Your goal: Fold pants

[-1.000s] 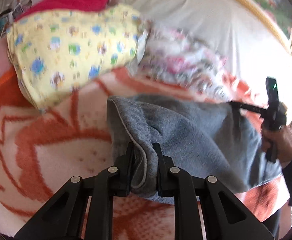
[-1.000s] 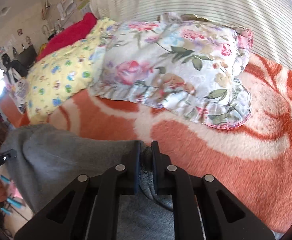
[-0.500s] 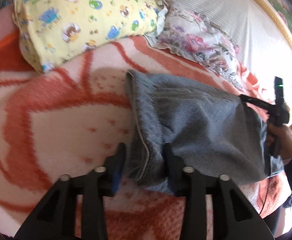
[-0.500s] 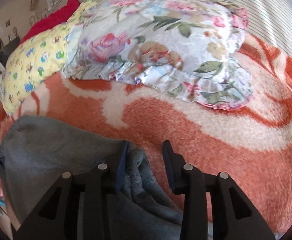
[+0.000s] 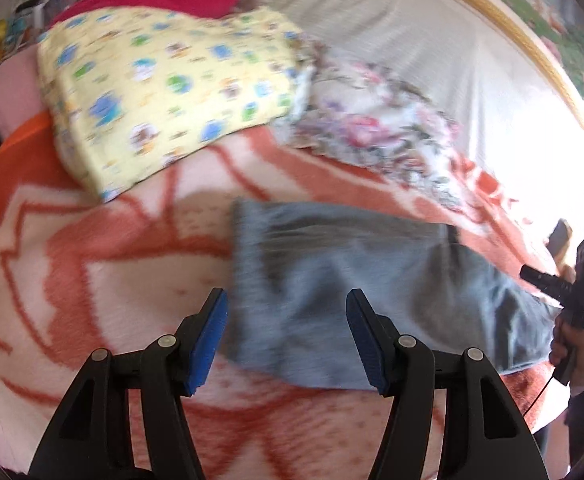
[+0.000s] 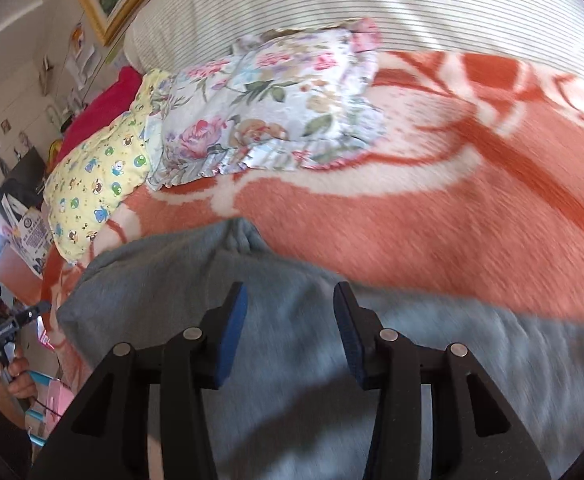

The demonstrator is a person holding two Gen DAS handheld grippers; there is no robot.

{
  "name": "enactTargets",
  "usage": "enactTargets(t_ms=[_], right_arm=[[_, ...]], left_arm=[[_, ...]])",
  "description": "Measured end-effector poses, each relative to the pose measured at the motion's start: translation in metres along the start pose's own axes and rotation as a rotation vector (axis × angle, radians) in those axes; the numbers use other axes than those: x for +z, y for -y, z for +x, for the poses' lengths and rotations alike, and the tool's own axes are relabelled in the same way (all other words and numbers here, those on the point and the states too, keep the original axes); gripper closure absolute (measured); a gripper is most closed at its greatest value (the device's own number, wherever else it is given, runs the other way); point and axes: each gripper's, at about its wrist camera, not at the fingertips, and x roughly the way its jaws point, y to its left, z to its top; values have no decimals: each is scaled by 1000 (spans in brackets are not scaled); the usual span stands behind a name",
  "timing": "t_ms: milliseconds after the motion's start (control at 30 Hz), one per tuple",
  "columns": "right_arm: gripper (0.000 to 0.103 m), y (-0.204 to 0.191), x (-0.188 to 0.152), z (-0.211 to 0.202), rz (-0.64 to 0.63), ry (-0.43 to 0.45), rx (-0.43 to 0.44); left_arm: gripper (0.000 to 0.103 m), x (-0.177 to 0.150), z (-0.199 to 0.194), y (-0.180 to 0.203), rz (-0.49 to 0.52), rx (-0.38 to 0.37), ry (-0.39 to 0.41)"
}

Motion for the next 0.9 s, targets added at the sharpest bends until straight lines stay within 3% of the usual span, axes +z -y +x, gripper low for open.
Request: enactTargets(t_ms=[500,900], right_arm=[[50,63,-71,-93,172,53,-116],[48,131,-123,-163,377,151,-241]], left_arm=[[41,-25,54,171,244,-282,-150],[37,-35,86,275,391,-415,-232]])
